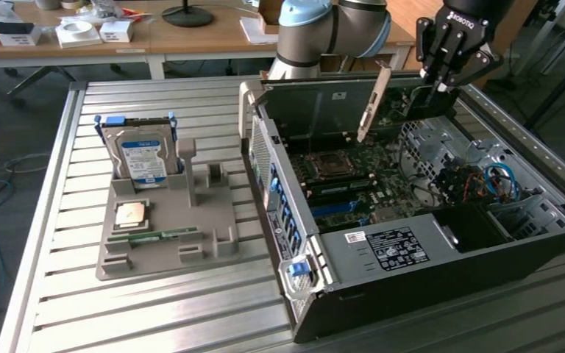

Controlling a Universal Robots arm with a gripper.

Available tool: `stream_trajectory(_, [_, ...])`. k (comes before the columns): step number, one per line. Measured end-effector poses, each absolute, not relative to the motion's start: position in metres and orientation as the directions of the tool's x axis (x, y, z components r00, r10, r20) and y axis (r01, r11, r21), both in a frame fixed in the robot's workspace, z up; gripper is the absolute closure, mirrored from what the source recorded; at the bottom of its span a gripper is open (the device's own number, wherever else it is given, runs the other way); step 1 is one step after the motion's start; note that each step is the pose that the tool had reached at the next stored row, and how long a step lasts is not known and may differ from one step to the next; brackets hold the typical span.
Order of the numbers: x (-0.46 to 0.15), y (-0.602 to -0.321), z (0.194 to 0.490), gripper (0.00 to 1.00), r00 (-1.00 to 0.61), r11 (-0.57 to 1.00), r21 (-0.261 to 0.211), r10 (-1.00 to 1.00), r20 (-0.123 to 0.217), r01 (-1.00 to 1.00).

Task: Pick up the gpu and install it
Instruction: 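Insert the gpu into the slot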

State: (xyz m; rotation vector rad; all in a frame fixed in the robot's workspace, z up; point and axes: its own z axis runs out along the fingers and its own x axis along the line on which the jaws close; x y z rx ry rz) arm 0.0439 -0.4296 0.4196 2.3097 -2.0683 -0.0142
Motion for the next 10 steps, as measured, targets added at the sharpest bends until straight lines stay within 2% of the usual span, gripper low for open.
stream_trajectory(10, [0.0398,-0.4296,0.4171,0.74,0.111,-0.11,0.037,-0.994,0.021,-0.993])
